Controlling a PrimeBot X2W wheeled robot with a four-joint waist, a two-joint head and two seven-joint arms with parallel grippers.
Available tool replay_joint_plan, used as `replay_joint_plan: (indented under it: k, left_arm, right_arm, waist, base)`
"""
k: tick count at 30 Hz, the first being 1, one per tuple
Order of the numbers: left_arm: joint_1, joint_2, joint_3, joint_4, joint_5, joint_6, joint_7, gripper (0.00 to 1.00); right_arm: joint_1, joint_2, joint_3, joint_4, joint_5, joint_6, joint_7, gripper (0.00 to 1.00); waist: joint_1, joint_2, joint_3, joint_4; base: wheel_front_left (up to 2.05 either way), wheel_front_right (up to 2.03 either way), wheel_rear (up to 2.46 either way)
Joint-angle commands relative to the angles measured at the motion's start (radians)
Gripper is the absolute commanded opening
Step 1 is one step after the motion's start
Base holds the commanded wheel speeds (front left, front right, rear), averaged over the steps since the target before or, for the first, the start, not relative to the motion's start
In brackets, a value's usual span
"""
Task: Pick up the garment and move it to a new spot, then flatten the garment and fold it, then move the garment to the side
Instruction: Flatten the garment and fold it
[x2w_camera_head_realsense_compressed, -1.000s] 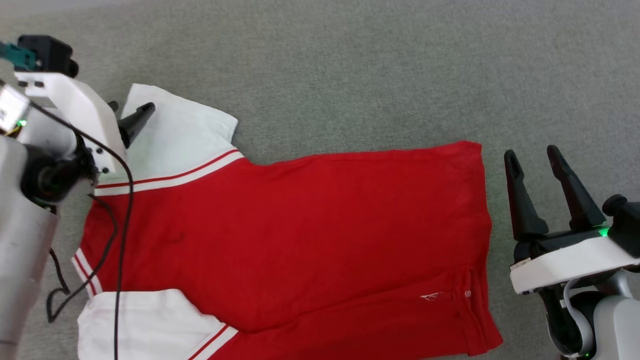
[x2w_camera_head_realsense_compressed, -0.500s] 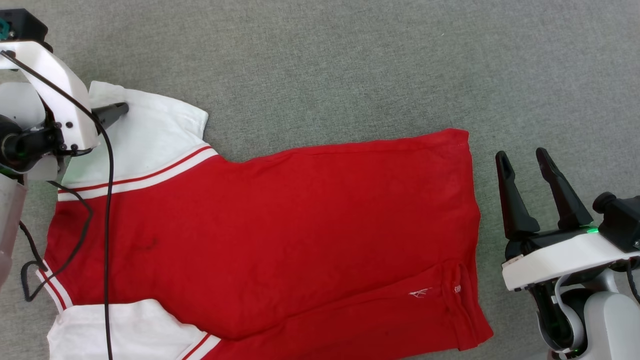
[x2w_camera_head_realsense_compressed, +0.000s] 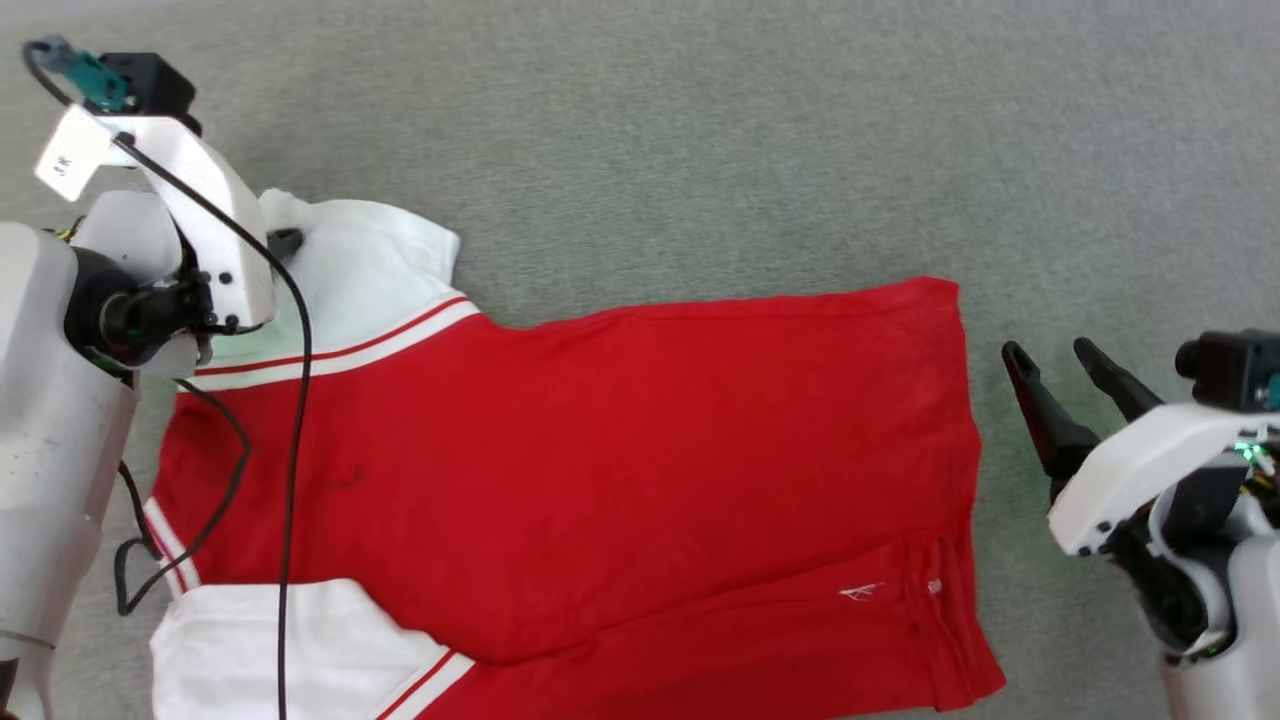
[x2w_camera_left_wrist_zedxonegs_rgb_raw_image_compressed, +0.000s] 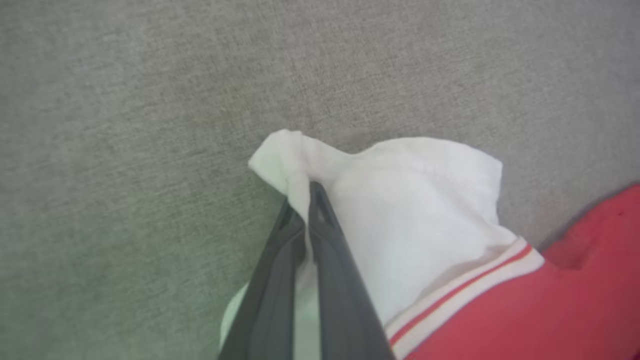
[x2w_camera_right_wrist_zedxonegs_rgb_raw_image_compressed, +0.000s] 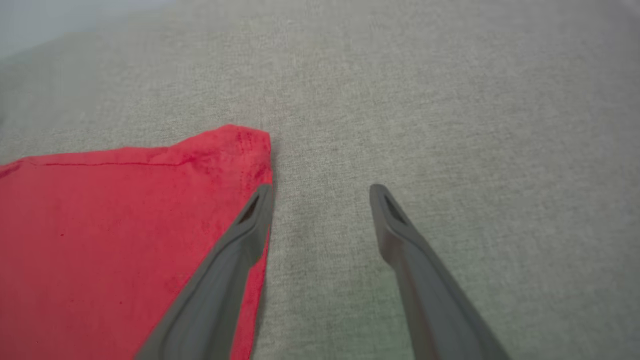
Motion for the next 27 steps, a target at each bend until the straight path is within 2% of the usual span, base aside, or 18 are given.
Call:
replay_joint_plan:
  k: [1, 9, 15, 22, 23, 24, 27]
  left_arm:
    - [0.002, 0.003, -0.001, -0.013, 0.008, -0.004, -0.015, 0.00]
    - [-0.014, -0.021, -0.011, -0.126, 0.024, -0.008, -0.076, 0.00]
    - [-0.001, -0.013, -0.013, -0.207, 0.037, -0.011, -0.108, 0.00]
    - [0.019, -0.012, -0.014, -0.257, 0.043, -0.012, -0.144, 0.00]
    - [0.021, -0.012, -0.015, -0.260, 0.043, -0.013, -0.146, 0.00]
    - [0.024, -0.013, -0.015, -0.263, 0.041, -0.013, -0.151, 0.00]
    - [0.037, -0.008, -0.012, -0.264, 0.041, -0.012, -0.170, 0.00]
  right_arm:
    - [-0.033, -0.020, 0.003, 0.014, 0.011, 0.000, 0.052, 1.00]
    - [-0.154, -0.128, 0.052, 0.057, 0.049, 0.000, 0.351, 1.00]
    - [-0.245, -0.172, 0.113, 0.100, 0.039, 0.000, 0.463, 1.00]
    - [-0.274, -0.177, 0.212, 0.244, 0.060, 0.000, 0.595, 1.00]
    - [-0.269, -0.178, 0.226, 0.259, 0.066, 0.000, 0.621, 0.41]
    - [-0.267, -0.175, 0.231, 0.268, 0.075, 0.001, 0.632, 0.00]
    - [-0.284, -0.184, 0.228, 0.268, 0.083, 0.001, 0.635, 0.00]
  waist:
    - [-0.0001, 0.0000, -0.021, 0.029]
    - [-0.0001, 0.0000, -0.016, 0.120]
    - [-0.0001, 0.0000, 0.018, 0.163]
    - [-0.0001, 0.0000, 0.040, 0.186]
    - [-0.0001, 0.0000, 0.040, 0.188]
    - [-0.0001, 0.0000, 0.040, 0.190]
    - [-0.0001, 0.0000, 0.031, 0.193]
  base:
    - [0.00, 0.00, 0.00]
    - [0.00, 0.00, 0.00]
    - [0.00, 0.00, 0.00]
    - [0.00, 0.00, 0.00]
    - [0.00, 0.00, 0.00]
    - [0.00, 0.00, 0.00]
    - [0.00, 0.00, 0.00]
